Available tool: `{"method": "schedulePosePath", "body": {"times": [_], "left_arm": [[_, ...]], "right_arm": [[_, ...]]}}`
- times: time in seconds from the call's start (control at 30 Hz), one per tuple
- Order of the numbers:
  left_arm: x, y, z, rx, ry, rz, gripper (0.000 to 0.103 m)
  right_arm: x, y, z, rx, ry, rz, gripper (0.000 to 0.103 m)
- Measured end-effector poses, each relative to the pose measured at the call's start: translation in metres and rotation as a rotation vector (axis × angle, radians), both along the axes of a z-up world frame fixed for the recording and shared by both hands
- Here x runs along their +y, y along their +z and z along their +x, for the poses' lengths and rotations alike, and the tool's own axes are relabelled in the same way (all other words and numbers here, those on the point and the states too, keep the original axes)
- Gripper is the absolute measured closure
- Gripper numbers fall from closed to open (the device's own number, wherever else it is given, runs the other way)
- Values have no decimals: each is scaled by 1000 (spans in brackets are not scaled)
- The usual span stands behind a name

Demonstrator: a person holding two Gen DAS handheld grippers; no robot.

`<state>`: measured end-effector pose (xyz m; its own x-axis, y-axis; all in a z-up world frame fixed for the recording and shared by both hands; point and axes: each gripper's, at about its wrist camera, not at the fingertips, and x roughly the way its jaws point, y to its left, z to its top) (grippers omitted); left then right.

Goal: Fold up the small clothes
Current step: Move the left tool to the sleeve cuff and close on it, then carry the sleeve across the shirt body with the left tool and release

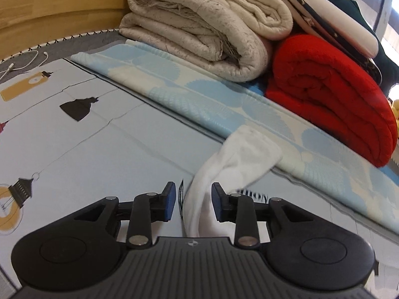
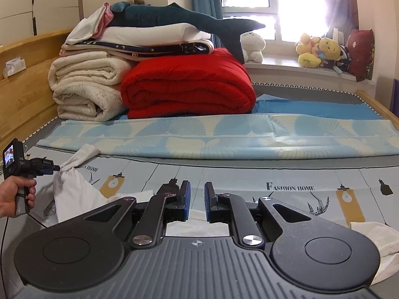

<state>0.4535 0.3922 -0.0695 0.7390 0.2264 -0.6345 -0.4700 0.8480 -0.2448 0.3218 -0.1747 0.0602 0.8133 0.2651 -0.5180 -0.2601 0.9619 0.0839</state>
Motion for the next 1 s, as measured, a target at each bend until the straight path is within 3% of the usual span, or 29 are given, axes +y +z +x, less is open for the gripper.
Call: {"method": "schedulePosePath", "body": {"times": [0.17,0.27,0.3,0.37,0.47,0.63,0.77,0.87,1.0], "left_arm": [[-3,-4,21,-15,-9,6,68],[-11,-12,27,-6,-14,57,69],[-11,-15,29,1,-13,61,71],[-12,-17,27,-14,-21,77,97],[-20,-9,26,-23,-69,147,99],[-36,31,14,-75,-79,142,99],[-80,72,-17,-79,-142,172,99],[-119,106,-55,-74,-166,140,99],[-187,150,-125,-96,-245,151,99]], "right_arm": [[6,-5,-3,4,14,-23,91],[9,-12,-4,16,24,-53,91],[9,-14,-4,23,25,-66,91],[10,-18,-4,38,21,-81,91],[9,-20,-4,54,14,-81,91],[10,-14,-6,56,5,-52,91],[12,-7,-10,51,29,-27,91],[11,0,-13,44,45,-10,91],[9,8,-18,30,44,25,91]]}}
